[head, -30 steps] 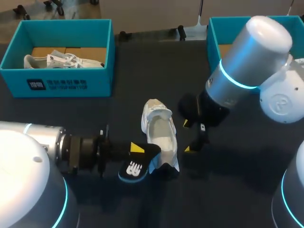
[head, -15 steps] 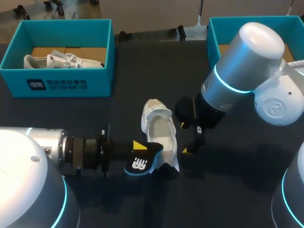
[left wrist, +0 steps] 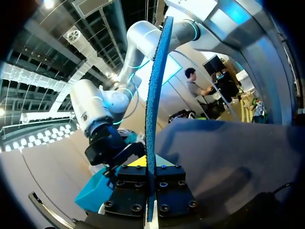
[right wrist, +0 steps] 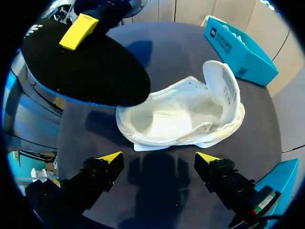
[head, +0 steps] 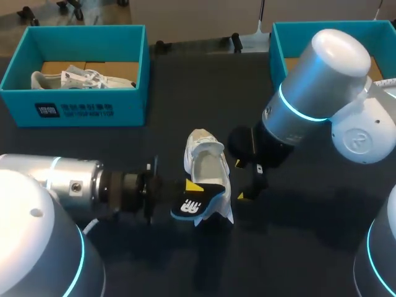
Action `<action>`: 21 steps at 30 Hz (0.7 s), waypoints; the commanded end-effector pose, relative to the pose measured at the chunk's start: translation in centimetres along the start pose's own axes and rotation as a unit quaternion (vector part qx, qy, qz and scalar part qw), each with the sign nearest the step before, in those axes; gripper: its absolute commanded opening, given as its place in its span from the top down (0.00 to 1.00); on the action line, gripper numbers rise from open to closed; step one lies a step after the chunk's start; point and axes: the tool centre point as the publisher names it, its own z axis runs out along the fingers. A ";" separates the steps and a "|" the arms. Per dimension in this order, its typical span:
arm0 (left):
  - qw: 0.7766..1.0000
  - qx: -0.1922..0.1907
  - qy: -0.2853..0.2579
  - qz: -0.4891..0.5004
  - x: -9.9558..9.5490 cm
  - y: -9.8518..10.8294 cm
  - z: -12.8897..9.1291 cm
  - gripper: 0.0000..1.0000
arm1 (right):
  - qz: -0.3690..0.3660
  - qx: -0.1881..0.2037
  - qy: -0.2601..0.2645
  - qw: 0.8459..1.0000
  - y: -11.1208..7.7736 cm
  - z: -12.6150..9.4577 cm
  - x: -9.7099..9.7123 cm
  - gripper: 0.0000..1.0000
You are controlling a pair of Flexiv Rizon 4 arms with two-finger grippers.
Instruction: Take the shoe out of the shoebox, open the shoe tongue, remove and reinsert the insole, then place the shoe into the shoebox
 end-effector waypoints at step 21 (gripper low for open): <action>1.000 0.011 0.014 -0.025 -0.1 2.8 2.4 1.00 | -0.006 -0.001 0.007 1.000 -0.2 1.8 -0.8 0.00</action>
